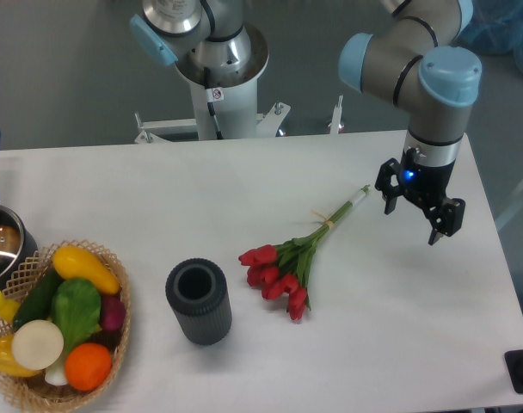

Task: Pick up the flowers from the table

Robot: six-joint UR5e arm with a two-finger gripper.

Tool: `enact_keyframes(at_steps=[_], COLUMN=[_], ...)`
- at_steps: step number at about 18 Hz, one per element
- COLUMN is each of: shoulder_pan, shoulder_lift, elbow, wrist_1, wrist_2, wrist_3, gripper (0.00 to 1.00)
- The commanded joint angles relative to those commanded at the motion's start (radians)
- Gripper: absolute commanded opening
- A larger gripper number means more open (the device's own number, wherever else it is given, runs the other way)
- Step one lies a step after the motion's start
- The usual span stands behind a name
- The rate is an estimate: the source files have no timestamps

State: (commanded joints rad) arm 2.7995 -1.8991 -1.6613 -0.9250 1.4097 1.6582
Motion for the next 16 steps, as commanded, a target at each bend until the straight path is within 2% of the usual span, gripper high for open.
enact_keyframes(at_steps=[12,16], shoulder_pan=[-0.005,-0.008], shoulder_lift=[0.002,0.0], elbow=[-0.006,-0.026], wrist_1=[0.0,0.002], wrist_2=[0.0,-0.028], wrist_3=[-0.023,-0.055], gripper=[1.0,1.0])
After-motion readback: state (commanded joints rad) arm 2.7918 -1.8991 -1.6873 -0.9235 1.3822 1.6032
